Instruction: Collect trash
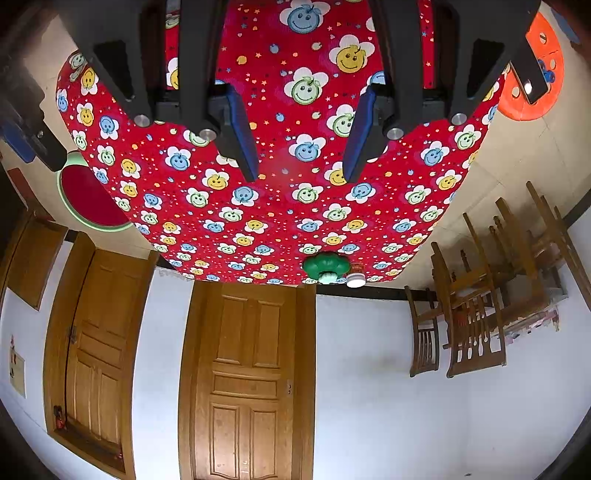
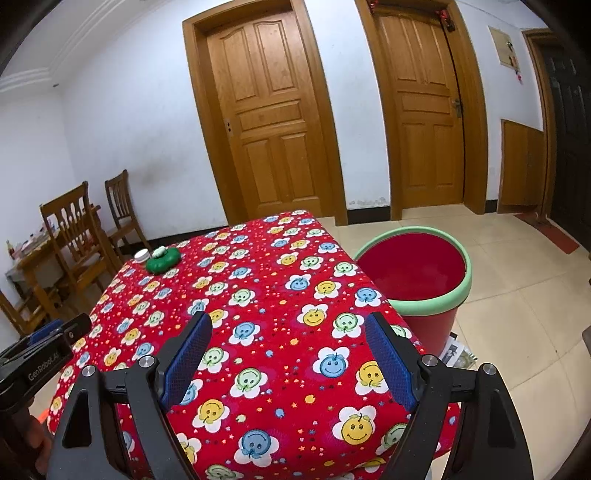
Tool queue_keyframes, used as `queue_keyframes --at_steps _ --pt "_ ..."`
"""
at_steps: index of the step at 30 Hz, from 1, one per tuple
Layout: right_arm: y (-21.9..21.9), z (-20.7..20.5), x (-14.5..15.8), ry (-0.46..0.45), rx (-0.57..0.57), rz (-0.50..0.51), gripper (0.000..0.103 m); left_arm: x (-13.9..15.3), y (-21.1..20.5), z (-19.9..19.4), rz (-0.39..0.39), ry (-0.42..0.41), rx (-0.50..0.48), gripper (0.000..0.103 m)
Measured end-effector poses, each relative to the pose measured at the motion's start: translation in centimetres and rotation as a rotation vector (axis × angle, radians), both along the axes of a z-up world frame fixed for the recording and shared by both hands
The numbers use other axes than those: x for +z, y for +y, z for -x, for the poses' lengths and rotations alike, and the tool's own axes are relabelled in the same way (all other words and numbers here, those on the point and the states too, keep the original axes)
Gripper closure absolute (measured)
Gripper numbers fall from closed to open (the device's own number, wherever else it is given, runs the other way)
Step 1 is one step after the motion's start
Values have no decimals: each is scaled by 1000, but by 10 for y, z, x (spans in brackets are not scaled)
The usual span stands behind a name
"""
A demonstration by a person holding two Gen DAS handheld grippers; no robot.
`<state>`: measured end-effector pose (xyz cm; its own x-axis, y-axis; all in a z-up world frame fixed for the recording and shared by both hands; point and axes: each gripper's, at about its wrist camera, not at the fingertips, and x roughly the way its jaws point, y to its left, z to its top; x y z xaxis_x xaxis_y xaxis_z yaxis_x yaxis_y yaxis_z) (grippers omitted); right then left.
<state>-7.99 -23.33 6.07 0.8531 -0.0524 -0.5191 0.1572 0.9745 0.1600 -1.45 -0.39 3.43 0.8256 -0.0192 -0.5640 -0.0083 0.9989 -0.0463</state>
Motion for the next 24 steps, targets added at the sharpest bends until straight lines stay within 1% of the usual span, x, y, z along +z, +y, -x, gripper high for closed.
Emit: queue_keyframes --at_steps 24 --pt "0 0 -1 -1 0 3 17 1 0 2 -4 -1 1 56"
